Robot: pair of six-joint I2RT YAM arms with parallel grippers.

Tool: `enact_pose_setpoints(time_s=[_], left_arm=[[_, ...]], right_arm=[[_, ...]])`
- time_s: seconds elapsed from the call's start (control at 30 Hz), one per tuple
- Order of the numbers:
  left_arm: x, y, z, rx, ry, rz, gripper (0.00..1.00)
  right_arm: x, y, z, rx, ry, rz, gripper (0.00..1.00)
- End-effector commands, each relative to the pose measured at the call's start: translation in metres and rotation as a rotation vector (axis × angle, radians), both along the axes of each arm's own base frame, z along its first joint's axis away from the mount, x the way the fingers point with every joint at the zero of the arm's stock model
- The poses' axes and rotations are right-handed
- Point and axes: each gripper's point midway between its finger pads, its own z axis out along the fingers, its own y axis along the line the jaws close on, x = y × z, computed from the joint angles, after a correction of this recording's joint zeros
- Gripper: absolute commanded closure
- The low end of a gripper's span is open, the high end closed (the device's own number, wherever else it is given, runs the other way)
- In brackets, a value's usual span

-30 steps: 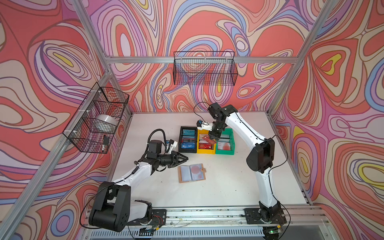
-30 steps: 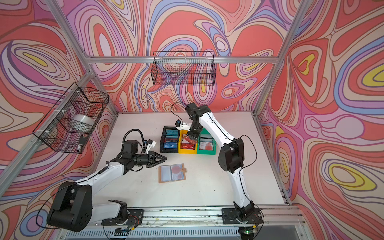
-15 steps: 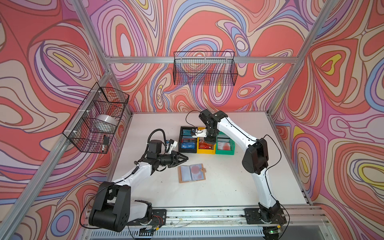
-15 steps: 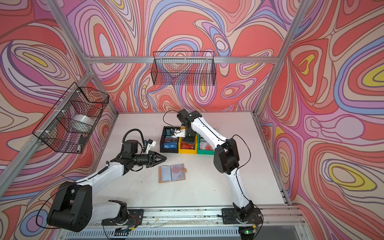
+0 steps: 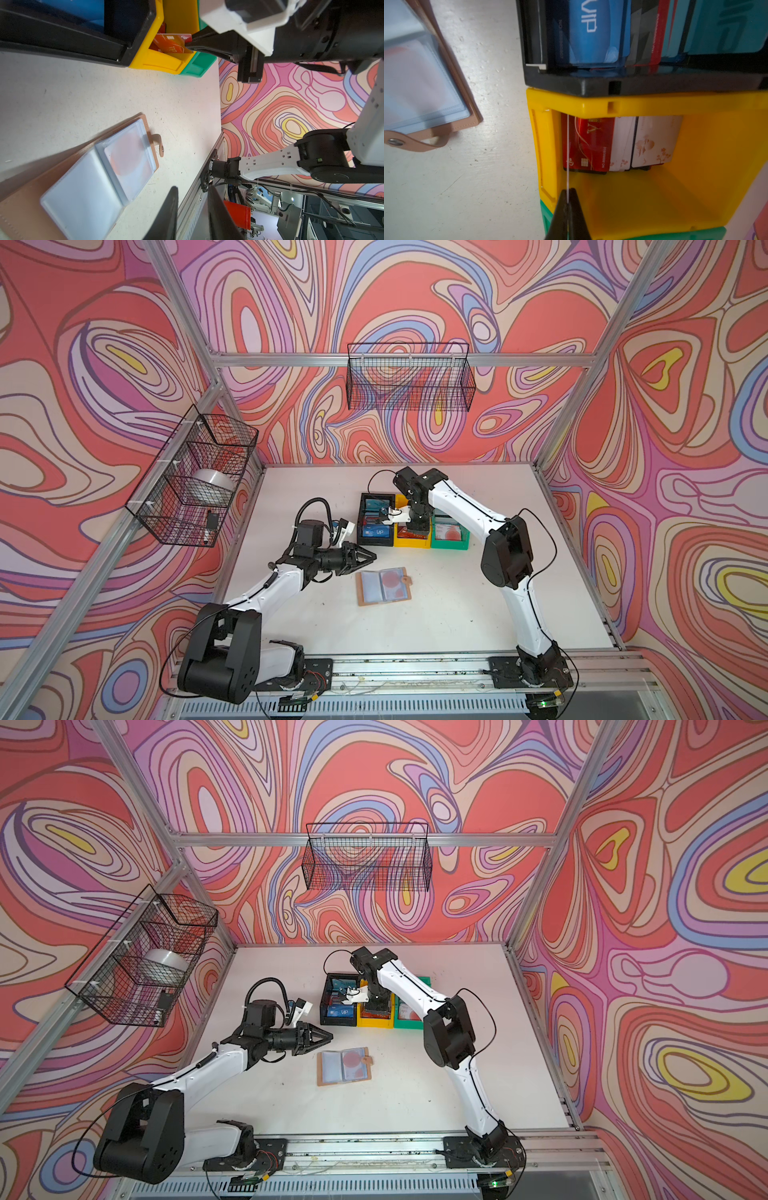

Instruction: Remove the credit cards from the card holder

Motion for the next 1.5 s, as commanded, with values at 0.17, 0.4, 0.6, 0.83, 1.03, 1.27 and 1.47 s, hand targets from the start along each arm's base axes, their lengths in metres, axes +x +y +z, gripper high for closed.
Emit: enact_pose_setpoints(time_s=[0.17,0.4,0.6,0.83,1.03,1.27,1.47], left_arm=[[0.005,0.001,0.005,-0.012,-0.032,-0.004,0.72],[0.005,0.002,0.005,-0.012,-0.031,0.000,0.72],[0.004,0.002,0.005,-0.011,-0.029,0.001,0.72],[0.003,0.003,0.002,-0.008,-0.022,0.005,0.72],[-0.004,0.007,-0.022,0.062,0.064,0.018,0.69],[-0.019,-0.008,-0.053,0.118,0.168,0.016,0.71],[-0.035,-0.001,-0.103,0.181,0.324,0.085,0.82]], right_arm=[[-0.001,0.001,-0.022,-0.038,0.016,0.017,1.00],[0.009,0.002,-0.025,-0.053,-0.037,0.004,0.97],[0.020,0.009,-0.017,-0.013,-0.097,-0.035,0.80],[0.033,0.016,0.003,0.057,-0.185,-0.084,0.62],[0.038,0.027,0.055,0.241,-0.306,-0.197,0.61],[-0.039,0.053,0.090,0.600,-0.013,-0.300,0.66],[-0.104,0.053,0.037,0.621,0.292,-0.386,0.77]])
